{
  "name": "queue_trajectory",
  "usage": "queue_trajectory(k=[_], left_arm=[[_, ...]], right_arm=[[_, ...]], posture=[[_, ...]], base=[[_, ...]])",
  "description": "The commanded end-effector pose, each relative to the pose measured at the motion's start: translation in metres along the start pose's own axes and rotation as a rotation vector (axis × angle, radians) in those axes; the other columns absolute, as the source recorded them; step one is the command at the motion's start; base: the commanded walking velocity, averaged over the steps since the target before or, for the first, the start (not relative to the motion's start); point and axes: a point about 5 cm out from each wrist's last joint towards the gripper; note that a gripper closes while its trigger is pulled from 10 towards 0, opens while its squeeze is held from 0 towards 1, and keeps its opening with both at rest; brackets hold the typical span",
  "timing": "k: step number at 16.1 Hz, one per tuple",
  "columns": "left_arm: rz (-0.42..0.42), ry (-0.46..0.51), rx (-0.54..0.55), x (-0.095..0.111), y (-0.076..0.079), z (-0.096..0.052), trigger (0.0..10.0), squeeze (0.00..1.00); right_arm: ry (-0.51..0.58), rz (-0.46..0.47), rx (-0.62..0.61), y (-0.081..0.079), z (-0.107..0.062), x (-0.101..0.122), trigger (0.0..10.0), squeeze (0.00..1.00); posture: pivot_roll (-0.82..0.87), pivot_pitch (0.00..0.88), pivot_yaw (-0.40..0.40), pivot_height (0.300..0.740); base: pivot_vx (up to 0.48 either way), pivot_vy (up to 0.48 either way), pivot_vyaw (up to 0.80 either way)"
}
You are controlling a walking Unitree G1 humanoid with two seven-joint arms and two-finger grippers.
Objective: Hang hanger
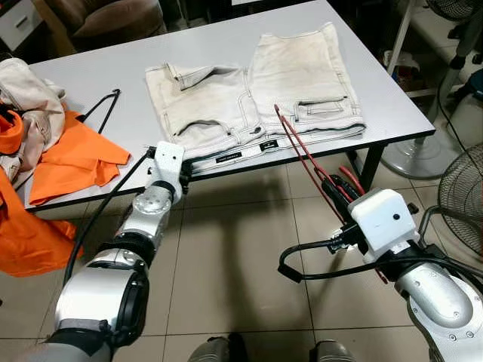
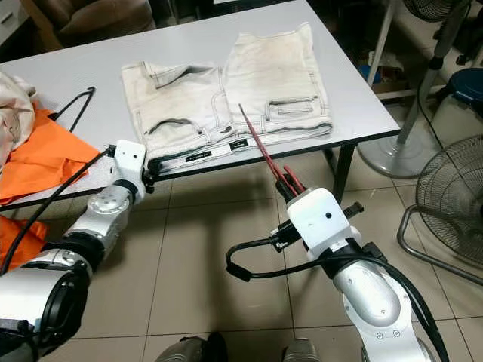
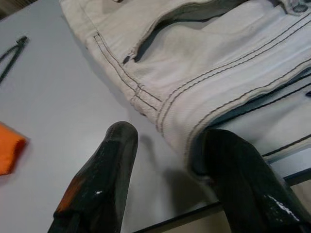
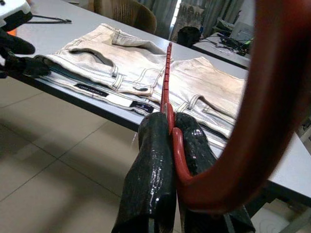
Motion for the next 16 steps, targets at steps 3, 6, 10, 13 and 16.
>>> queue_trajectory(k=[3,6,10,13,16], left_arm=[[-0.057,-0.015,0.005,-0.0017,0.0023,0.0002,10.0,0.00],[-0.046,-0.025,0.026,-0.0020,0.0008,0.0004,10.0,0.00],[-0.105,-0.024,0.054,-0.0023,-0.0006,0.0003,0.0,0.00],[-0.162,-0.016,0.058,-0.0013,0.0008,0.0006,0.0,0.00],[-0.180,-0.013,0.069,0.0003,-0.0001,0.0011,0.0,0.00]], right_arm=[[0.021,0.001,0.021,-0.0007,-0.0012,0.0050,10.0,0.00],[0.018,0.001,0.029,-0.0013,-0.0027,0.0055,10.0,0.00],[0.016,0.001,0.036,-0.0022,-0.0043,0.0058,10.0,0.00],[0.016,0.001,0.037,-0.0025,-0.0047,0.0059,10.0,0.00],[0.015,0.000,0.036,-0.0019,-0.0046,0.0059,10.0,0.00]], posture=[[-0.29,0.132,0.174,0.740],[-0.30,0.135,0.172,0.740],[-0.30,0.134,0.173,0.740],[-0.30,0.133,0.174,0.740],[-0.31,0.137,0.177,0.740]], base=[[0.000,0.000,0.00],[0.000,0.000,0.00],[0.000,0.000,0.00],[0.000,0.000,0.00],[0.000,0.000,0.00]])
Point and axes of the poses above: a point about 5 cm out from each wrist's last joint towards the gripper, its own z axis pointing out of the wrist towards the gripper, its own x axis along the axis of the wrist's last joint, y = z × x, and after that the axes turned 2 degrees about z, right-handed
